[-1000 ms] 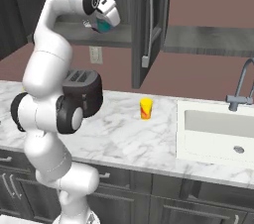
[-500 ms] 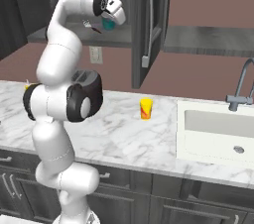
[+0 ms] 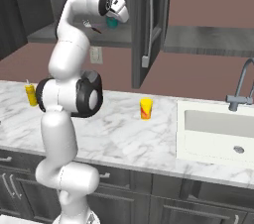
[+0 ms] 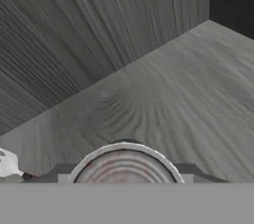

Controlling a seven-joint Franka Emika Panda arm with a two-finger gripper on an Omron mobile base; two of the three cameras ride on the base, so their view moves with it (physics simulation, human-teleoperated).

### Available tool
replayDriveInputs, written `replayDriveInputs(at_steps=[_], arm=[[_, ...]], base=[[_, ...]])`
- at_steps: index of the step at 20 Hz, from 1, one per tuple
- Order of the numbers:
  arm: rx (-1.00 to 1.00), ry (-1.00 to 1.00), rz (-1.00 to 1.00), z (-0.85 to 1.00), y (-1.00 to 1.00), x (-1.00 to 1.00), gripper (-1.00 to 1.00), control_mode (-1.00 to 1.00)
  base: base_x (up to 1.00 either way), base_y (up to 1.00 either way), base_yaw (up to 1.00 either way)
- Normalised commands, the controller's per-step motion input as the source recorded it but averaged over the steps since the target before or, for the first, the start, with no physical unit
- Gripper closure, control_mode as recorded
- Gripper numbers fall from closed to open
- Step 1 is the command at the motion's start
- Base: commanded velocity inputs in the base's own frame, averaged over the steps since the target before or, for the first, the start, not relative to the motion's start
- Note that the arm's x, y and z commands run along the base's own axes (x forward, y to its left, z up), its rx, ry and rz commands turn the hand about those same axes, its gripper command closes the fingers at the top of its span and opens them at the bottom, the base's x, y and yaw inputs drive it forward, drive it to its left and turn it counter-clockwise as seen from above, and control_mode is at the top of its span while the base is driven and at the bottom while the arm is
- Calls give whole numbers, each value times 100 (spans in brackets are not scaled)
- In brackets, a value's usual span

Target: Pick the canned food and cereal from the counter and place them in the cabinets closest to them.

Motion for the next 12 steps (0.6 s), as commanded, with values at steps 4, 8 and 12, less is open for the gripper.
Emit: replayDriveInputs(at_steps=[4,8,12], arm=[[-7,2,1,-1,10,47,-100,-100],[-6,2,1,0,2,36,-100,-100],[-3,1,2,0,0,20,-100,-100]], base=[[0,0,0],[0,0,0],[0,0,0]])
